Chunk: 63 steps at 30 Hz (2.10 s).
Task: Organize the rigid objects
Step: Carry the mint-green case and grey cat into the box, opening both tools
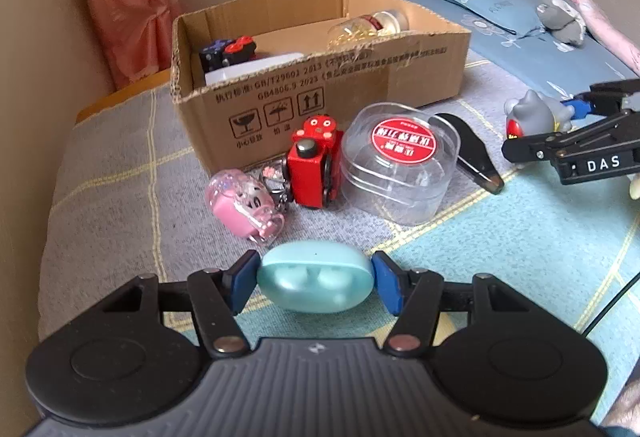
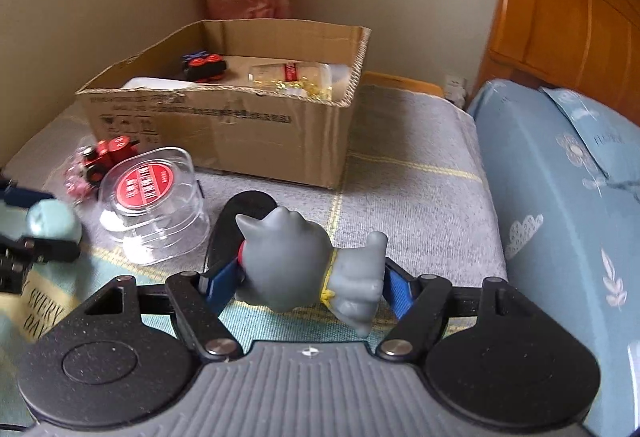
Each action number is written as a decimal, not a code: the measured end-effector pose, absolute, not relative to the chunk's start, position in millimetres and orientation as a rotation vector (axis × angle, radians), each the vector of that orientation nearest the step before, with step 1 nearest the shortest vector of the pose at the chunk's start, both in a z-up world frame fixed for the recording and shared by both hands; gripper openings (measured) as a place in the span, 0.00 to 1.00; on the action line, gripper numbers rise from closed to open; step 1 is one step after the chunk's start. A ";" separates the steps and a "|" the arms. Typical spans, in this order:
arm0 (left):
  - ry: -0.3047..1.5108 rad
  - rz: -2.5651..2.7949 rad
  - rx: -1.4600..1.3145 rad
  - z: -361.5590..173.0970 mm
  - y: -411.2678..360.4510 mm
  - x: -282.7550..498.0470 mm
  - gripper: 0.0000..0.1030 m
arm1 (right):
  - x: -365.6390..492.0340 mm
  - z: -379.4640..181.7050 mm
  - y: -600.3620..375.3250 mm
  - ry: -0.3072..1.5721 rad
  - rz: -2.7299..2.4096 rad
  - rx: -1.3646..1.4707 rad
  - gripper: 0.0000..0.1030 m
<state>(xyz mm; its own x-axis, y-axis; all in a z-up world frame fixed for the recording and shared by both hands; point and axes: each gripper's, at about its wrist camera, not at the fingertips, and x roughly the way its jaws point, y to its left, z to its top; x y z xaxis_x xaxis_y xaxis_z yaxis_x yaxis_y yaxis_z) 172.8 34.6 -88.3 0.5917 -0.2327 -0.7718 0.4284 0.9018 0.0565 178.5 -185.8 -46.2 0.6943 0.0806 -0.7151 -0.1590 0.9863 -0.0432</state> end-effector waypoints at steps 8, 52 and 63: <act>0.856 -0.386 0.286 -90.4 35.4 173.9 0.59 | 174.6 -33.2 -186.4 0.779 0.170 -0.147 0.76; 0.763 -0.479 0.269 25.2 16.8 248.3 0.58 | 228.5 65.9 -165.3 0.671 0.392 -0.219 0.76; 0.805 -0.421 0.243 8.5 5.1 318.1 0.59 | 276.3 66.8 -162.0 0.685 0.388 -0.216 0.76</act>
